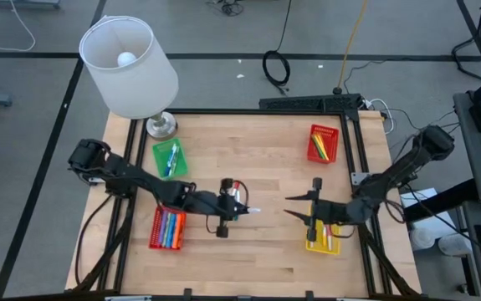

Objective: Pick & Place Markers
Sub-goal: Put the black highlighter pen into the yellow basket

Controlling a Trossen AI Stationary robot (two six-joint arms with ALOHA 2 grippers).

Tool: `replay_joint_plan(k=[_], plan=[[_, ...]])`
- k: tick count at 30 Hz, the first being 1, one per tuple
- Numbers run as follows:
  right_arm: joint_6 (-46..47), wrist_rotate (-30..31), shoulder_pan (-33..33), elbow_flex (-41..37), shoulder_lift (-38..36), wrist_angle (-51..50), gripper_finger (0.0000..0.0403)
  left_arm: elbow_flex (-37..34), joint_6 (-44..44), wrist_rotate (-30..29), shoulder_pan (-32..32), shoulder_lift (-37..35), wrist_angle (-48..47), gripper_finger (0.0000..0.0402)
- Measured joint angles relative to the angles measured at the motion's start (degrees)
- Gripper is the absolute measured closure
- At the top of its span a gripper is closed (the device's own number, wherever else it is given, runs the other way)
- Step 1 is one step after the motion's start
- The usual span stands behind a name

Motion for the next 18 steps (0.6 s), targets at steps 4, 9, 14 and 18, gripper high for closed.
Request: replay_joint_plan(k=[4, 9, 14, 18], plan=[[2.04, -11.17, -4.07, 0.02, 2.15, 1.16, 0.0229, 0.1, 6.0, 1.41, 1.85, -0.03, 4.08, 0.037], [1.14, -13.78, -8.81, 0.01, 4.25, 5.93, 0.0183, 0.17, 8.76, 12.04, 7.82, -0.24, 9.4, 0.037], [-0.37, -14.5, -13.57, 0.02, 5.75, 8.26, 0.0154, 0.08, 7.22, 23.98, 13.73, 0.58, 15.04, 0.037], [1.81, -22.47, -17.35, 0.02, 6.46, 9.65, 0.0153, 0.23, 5.78, 30.22, 15.35, 2.95, 21.57, 0.037]])
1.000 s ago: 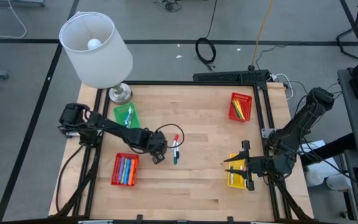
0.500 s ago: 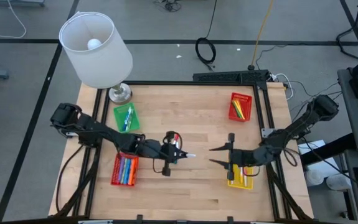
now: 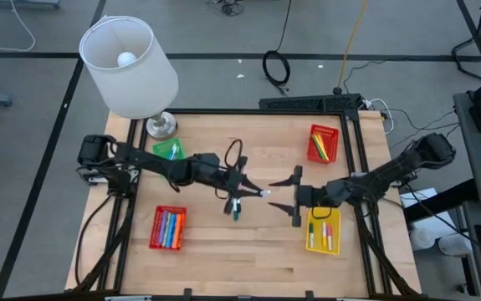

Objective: Pick & Place Markers
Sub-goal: Put the black highlighter pen into the yellow basket

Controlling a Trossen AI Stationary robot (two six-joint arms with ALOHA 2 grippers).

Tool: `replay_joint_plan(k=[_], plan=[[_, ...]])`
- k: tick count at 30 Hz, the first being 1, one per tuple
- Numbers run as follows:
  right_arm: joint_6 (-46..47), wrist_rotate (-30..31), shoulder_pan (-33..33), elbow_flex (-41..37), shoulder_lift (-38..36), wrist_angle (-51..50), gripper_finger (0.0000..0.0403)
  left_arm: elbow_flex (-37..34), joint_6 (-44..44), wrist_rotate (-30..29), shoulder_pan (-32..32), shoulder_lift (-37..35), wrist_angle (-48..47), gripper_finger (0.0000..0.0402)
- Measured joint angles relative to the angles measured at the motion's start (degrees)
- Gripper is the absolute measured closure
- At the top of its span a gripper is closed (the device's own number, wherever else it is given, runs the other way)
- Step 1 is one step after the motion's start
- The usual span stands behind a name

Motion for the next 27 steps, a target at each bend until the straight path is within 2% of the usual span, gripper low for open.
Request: replay_joint_plan(k=[2, 8, 12, 17, 22, 27], plan=[[0.92, -2.94, -1.11, 0.0, 0.54, 1.7, 0.0158, -0.07, -0.41, 1.29, 0.04, 0.81, -0.23, 0.037], [0.23, -4.51, -2.42, 0.0, 3.27, 6.98, 0.0173, -0.04, -0.83, 1.44, -0.04, 1.7, 0.83, 0.037], [0.79, -10.71, -3.67, 0.35, 6.34, 9.11, 0.0184, -0.04, -1.01, 1.45, -0.04, 1.7, 0.97, 0.037], [0.0, -10.83, -3.91, 2.05, 8.58, 9.37, 0.0206, -0.04, -1.99, 1.45, -0.04, 1.68, 0.44, 0.037], [-1.22, -10.84, -3.89, 2.1, 8.34, 9.22, 0.0253, -0.04, -1.92, 1.47, -0.33, 1.68, 0.42, 0.037], [-2.72, -10.77, -3.87, 2.1, 8.22, 9.39, 0.0336, -0.04, -2.02, 1.67, -0.43, 1.68, 0.36, 0.037]])
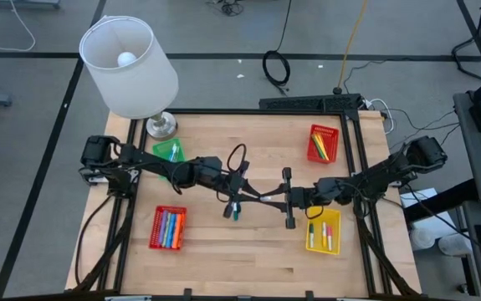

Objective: Pick & Place Markers
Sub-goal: Put the black highlighter pen into the yellow basket

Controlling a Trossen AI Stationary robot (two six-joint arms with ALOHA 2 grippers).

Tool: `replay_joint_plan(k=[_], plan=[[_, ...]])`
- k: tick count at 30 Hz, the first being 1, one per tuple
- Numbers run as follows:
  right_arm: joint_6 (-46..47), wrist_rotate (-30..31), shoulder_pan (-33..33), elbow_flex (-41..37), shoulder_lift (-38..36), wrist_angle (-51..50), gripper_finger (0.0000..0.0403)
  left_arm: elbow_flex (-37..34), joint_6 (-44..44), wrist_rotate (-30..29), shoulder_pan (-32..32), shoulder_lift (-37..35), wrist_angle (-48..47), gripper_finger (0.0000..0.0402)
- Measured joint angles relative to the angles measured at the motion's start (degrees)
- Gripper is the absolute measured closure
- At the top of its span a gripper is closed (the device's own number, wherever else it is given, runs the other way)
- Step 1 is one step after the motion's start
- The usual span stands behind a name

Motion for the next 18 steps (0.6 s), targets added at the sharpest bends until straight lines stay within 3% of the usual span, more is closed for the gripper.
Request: replay_joint_plan(k=[2, 7, 13, 18], plan=[[-0.44, 0.17, 0.0, 0.0, 0.0, -0.16, 0.0373, 0.0, -0.1, -0.04, -0.05, 0.0, -0.04, 0.037], [-1.1, 3.78, 0.34, 0.0, -0.02, -0.81, 0.0377, 0.0, 0.07, -1.01, -0.76, 0.0, -0.09, 0.0363], [-3.22, 9.33, 4.63, 0.02, -4.05, -4.99, 0.0377, 0.09, -4.42, -3.44, -1.05, -1.75, -1.25, 0.0282], [1.87, 17.04, 11.38, 0.62, -14.37, -20.91, 0.0377, 0.04, -4.84, -3.67, -0.73, -3.54, -8.1, 0.0233]])
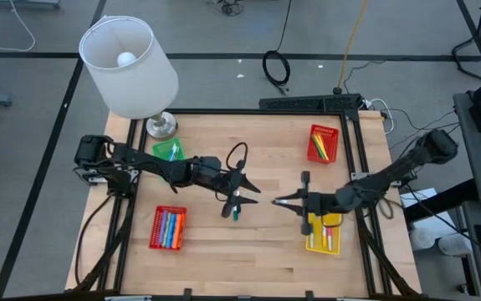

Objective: Pick & Place Markers
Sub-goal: Put the black highlighter pen into the yellow basket

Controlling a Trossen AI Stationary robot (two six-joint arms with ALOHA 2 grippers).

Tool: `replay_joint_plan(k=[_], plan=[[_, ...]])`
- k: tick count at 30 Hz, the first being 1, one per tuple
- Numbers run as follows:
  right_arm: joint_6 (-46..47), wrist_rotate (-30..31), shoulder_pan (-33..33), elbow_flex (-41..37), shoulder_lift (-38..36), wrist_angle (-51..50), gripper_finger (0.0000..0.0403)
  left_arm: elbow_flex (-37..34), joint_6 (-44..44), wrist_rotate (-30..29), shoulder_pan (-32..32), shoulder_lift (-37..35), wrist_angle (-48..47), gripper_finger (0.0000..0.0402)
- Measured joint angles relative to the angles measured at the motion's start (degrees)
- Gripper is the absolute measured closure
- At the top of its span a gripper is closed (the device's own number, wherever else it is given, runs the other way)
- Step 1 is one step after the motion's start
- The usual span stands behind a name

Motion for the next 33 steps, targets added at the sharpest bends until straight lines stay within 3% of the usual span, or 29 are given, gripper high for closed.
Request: replay_joint_plan(k=[9, 14, 19, 25, 33], plan=[[24.14, -3.27, 14.72, 1.42, -12.16, -28.96, 0.0367, 0.04, -1.23, -1.25, 0.17, -0.62, -4.77, 0.0207], [35.13, -3.54, 22.85, 1.39, -13.42, -37.19, 0.0375, 0.06, -3.0, -1.95, 0.8, -3.06, -10.59, 0.0206], [39.49, -1.77, 29.39, 1.39, -13.39, -41.6, 0.0375, -0.02, -4.83, -1.59, 0.69, -9.89, -15.93, 0.0206], [40.12, 1.28, 32.36, 1.39, -13.5, -42.66, 0.0375, 0.04, 1.02, -3.19, -2.59, -16.58, -18.68, 0.0206], [50.49, 4.36, 32.4, 1.39, -13.71, -55.77, 0.0375, 0.0, 1.96, -14.61, -5.46, -19.4, -26.34, 0.0206]])
